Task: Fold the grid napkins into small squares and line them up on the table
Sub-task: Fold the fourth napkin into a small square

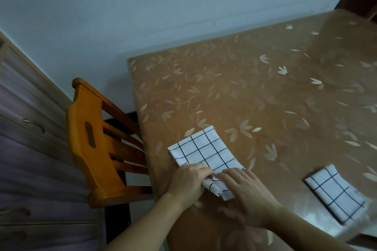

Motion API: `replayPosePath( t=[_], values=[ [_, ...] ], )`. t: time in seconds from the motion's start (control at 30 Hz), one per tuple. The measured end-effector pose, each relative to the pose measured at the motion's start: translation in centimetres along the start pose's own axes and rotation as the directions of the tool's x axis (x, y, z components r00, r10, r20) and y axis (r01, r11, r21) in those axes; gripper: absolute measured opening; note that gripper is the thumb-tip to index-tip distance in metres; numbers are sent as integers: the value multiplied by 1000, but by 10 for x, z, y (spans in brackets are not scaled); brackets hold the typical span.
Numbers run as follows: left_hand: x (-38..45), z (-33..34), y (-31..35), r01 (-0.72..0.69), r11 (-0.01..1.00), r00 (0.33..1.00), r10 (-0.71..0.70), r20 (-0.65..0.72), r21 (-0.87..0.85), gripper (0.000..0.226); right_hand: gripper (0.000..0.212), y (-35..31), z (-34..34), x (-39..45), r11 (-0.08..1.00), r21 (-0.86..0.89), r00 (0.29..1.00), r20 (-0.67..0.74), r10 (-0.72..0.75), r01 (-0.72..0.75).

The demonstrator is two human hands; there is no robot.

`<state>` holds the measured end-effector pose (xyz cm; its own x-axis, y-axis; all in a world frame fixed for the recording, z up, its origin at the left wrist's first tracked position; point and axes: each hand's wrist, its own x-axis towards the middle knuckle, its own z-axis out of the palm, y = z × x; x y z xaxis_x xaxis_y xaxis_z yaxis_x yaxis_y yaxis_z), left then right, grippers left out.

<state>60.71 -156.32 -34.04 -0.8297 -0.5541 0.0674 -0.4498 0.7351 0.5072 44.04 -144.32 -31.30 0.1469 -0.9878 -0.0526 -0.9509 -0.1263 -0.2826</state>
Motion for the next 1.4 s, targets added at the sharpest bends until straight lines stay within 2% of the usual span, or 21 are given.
replayPosePath(
  t=[0.07,0.17,0.27,0.33,0.4,0.47,0.53,0.6,0.67,0.7,0.8,0.87,0.97,1.07,1.13,1.23,1.3,1.4],
  values=[
    [3,-3,-2,-48,997,999,48,-10,-57,18,67,16,5,-5,993,-91,997,23,74,-72],
    [2,1,-8,-74,992,995,67,-72,-102,23,43,37,5,-14,980,-135,990,-2,144,-143],
    [-1,5,-9,-13,996,983,-4,-181,-89,26,16,43,-2,-19,982,-76,984,-36,173,-175],
    [-4,6,-12,6,996,964,-30,-263,-89,15,13,44,-8,-21,975,-6,975,-3,221,-221],
    [-9,8,-18,45,994,958,-73,-279,-104,13,11,41,-18,-21,944,133,952,92,291,-301],
    [-15,13,-26,145,982,958,-169,-230,-117,11,12,36,-30,-20,803,425,908,167,384,-417],
    [-19,17,-30,254,963,950,-266,-164,-90,10,19,34,-36,-18,570,678,866,211,453,-464],
    [-20,15,-28,318,936,933,-337,-128,-148,3,12,34,-36,-15,408,783,838,251,484,-470],
    [-20,11,-22,384,871,906,-420,-61,-306,29,11,33,-29,-12,365,793,819,271,505,-488],
    [-19,9,-21,418,834,890,-455,-21,-360,33,11,32,-25,-10,352,792,802,267,534,-498],
    [-16,1,-17,497,753,849,-524,64,-431,23,13,36,-19,-3,308,810,758,236,608,-499],
    [-14,-1,-18,517,730,834,-548,70,-447,25,13,39,-18,2,281,800,752,290,592,-530],
    [-8,-4,-20,550,731,817,-572,77,-404,30,14,45,-15,6,284,714,728,445,522,-640],
    [-5,-8,-17,578,728,797,-602,60,-368,40,13,51,-9,7,300,659,697,493,520,-690],
    [-6,-8,-17,588,755,788,-615,-4,-289,47,13,53,-6,8,212,684,661,503,556,-698],
    [-10,-3,-18,604,762,776,-629,-45,-236,44,16,51,-4,10,96,706,613,529,586,-701],
    [-11,-1,-18,613,756,771,-636,-36,-229,42,13,48,-4,12,99,710,610,515,603,-697],
    [-11,-4,-17,617,764,776,-630,-16,-191,46,14,43,-4,13,166,683,617,494,613,-711]
  ],
)
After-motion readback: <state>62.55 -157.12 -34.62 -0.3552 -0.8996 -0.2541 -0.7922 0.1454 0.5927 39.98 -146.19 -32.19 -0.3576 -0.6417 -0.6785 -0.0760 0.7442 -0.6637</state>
